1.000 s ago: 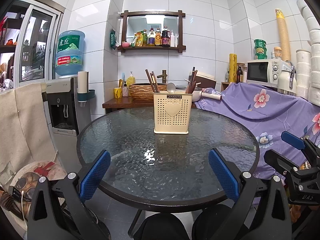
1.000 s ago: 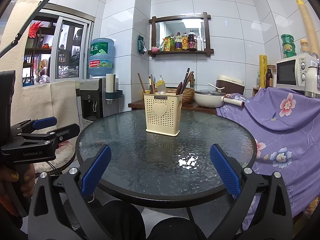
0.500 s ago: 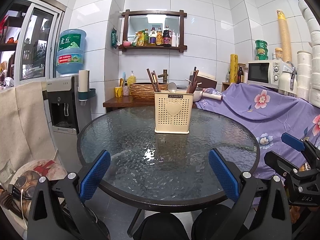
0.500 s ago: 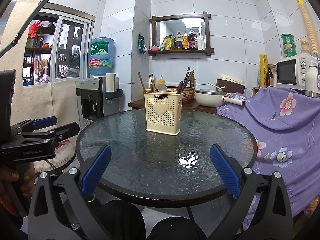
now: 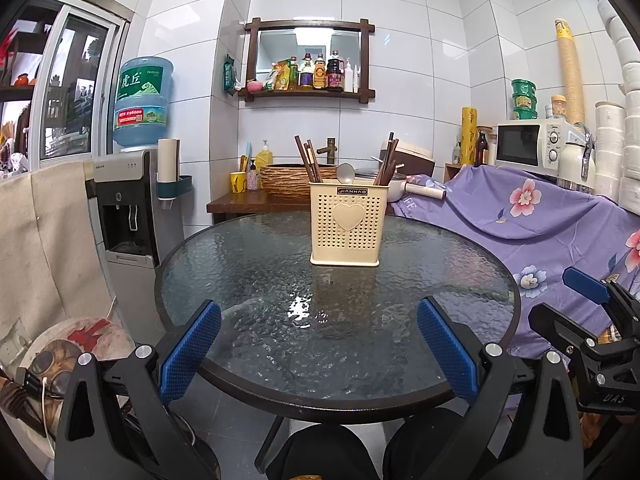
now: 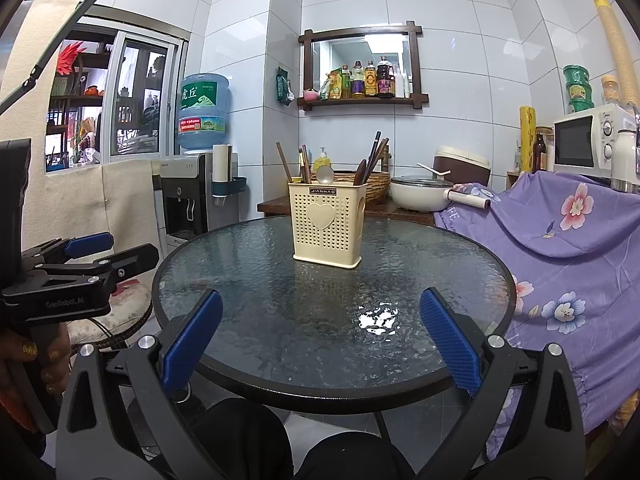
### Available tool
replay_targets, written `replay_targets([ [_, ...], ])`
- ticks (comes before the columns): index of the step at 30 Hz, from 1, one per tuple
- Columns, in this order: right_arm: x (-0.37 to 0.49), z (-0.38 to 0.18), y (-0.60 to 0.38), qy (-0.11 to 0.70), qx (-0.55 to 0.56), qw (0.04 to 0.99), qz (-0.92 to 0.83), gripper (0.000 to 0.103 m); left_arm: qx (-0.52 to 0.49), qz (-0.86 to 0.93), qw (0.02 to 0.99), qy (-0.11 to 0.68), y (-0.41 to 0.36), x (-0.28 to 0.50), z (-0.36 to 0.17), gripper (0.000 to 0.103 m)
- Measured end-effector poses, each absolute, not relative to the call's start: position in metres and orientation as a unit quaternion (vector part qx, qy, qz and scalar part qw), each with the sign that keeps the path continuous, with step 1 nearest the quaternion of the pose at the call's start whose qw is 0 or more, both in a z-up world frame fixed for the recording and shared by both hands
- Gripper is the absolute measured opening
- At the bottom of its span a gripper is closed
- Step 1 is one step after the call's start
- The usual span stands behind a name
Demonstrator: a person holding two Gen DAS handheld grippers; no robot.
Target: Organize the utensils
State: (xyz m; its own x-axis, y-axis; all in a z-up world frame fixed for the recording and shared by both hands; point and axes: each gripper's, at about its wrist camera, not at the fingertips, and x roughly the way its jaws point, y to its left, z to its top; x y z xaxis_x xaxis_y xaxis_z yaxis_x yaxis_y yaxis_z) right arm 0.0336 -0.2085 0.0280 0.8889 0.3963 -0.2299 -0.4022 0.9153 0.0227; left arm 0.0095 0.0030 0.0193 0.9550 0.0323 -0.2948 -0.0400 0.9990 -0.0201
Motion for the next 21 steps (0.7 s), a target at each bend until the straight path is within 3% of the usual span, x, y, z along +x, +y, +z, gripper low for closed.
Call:
replay_targets([
  [21,0.0356,0.0272,-0.2088,0.117,-0.013,0.971,0.206,0.097,-0.011,0.020,0.988,0.151,0.0036,0.0089,0.0180,0.097],
])
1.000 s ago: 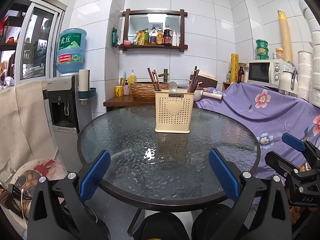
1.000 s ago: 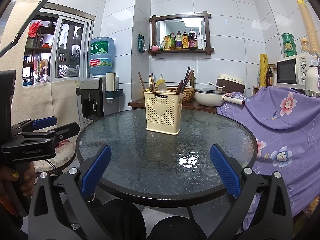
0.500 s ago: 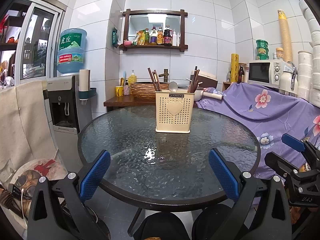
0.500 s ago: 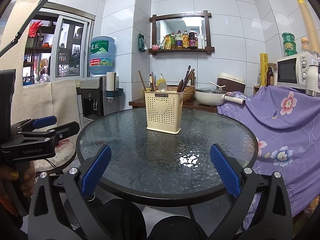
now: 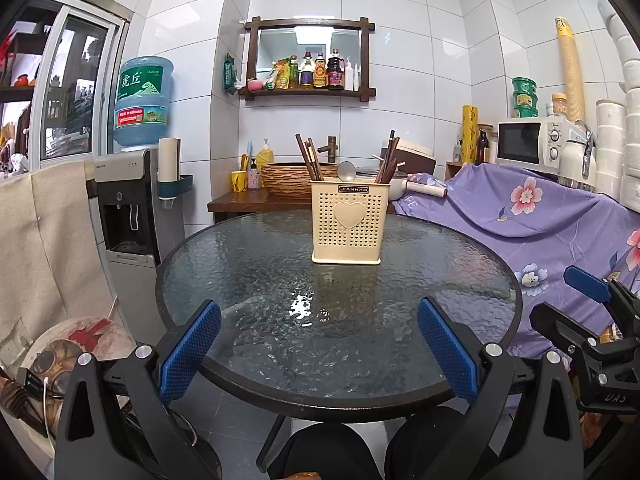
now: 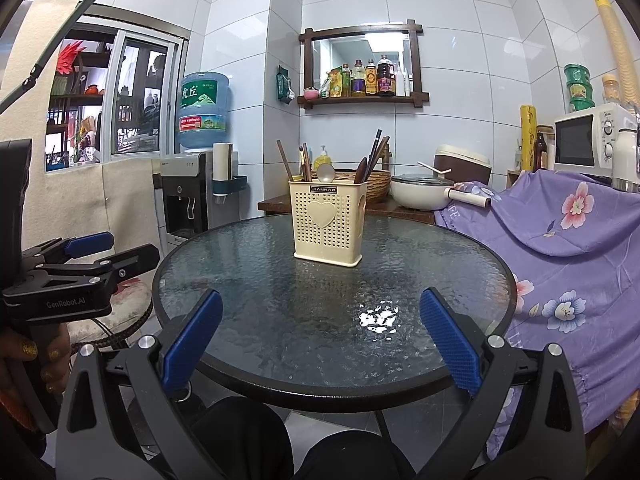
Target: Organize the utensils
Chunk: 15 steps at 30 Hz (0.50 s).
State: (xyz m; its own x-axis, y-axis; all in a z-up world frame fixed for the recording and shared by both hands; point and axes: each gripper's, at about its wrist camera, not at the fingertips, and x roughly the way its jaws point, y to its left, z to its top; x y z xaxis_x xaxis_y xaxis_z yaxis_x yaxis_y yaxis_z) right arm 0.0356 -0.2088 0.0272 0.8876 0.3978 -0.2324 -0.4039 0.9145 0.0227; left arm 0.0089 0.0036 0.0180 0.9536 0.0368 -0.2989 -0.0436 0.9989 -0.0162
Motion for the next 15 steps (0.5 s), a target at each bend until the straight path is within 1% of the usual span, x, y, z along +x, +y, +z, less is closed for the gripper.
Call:
replay_targets([
  [15,0.0351,0.0279,-0.2082,0.117,-0.013,0.971,0.206,0.097,-0.013,0.021,0.988,0.152,0.0036,0.0099,0.0174,0.097],
])
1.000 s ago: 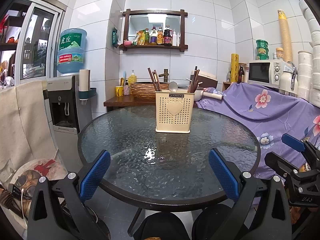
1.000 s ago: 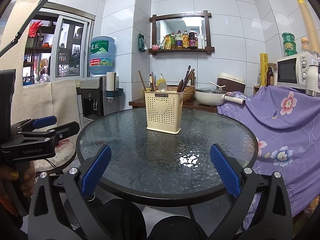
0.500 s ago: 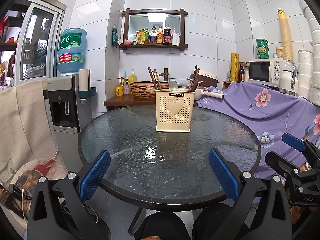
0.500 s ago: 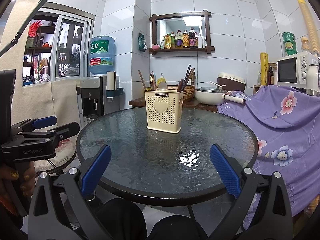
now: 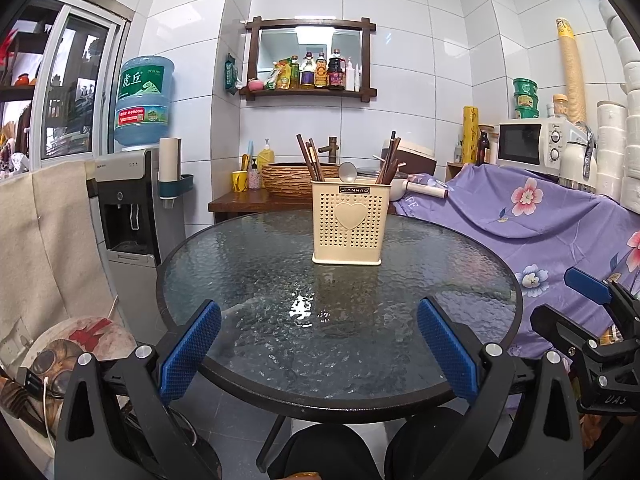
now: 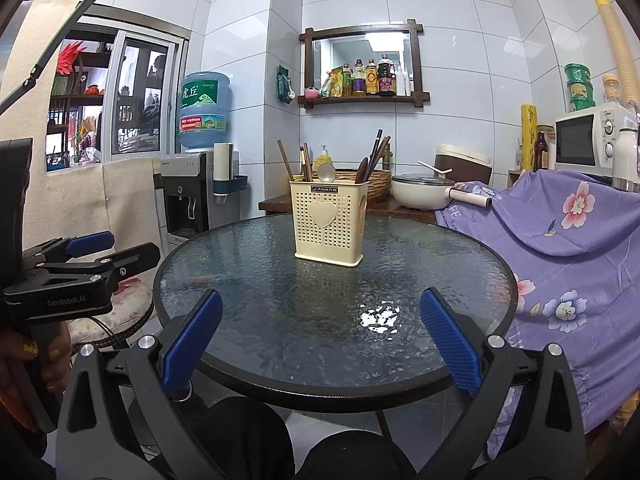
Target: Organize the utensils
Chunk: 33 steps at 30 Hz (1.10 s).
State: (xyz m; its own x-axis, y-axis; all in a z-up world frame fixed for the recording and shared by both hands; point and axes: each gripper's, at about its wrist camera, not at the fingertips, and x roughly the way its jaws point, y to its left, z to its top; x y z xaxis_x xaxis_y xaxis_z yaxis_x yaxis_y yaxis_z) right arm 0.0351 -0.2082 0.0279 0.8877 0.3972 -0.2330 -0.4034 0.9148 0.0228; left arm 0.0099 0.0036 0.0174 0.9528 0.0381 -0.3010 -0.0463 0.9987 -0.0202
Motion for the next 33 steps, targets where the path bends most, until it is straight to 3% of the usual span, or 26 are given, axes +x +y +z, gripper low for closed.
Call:
replay_targets([
  [33,0.0333,0.0233,-0.2064,0.120,-0.013,0.971,0.208,0.097,-0.017,0.023,0.988,0.151,0.0052,0.0098,0.0174,0.097],
])
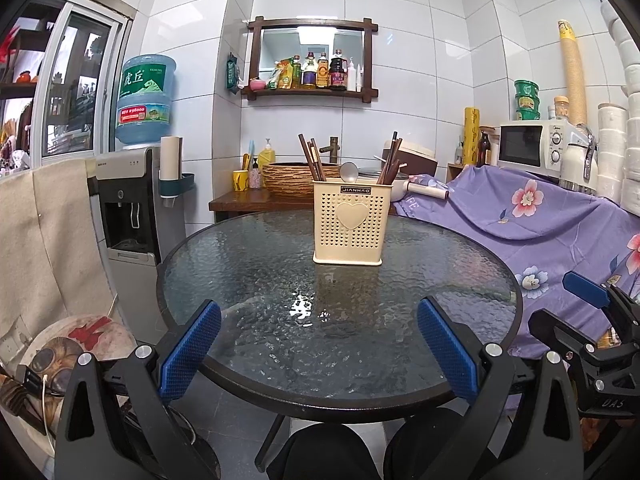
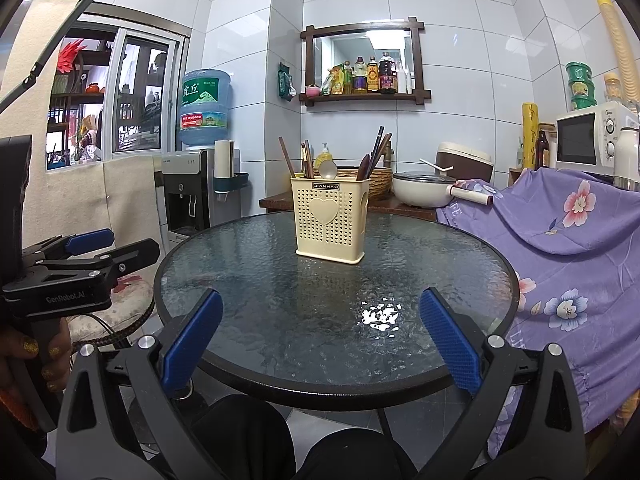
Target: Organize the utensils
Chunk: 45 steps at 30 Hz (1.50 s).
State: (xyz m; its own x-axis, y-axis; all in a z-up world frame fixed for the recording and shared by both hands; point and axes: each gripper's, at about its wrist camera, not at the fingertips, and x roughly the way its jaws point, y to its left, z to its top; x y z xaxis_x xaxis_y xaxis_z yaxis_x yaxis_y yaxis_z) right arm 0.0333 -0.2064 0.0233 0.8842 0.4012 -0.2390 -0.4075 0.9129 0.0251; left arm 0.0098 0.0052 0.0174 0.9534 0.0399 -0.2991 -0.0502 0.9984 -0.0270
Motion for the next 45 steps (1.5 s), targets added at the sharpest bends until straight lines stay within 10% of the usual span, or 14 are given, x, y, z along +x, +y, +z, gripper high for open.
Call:
replay_targets([
  [45,0.0349,0.0181,-0.2050,0.124,-0.014,0.970,0.210,0.097,-0.017,0.022,0.988,0.153,0.0078,0.0096,0.0169,0.097],
])
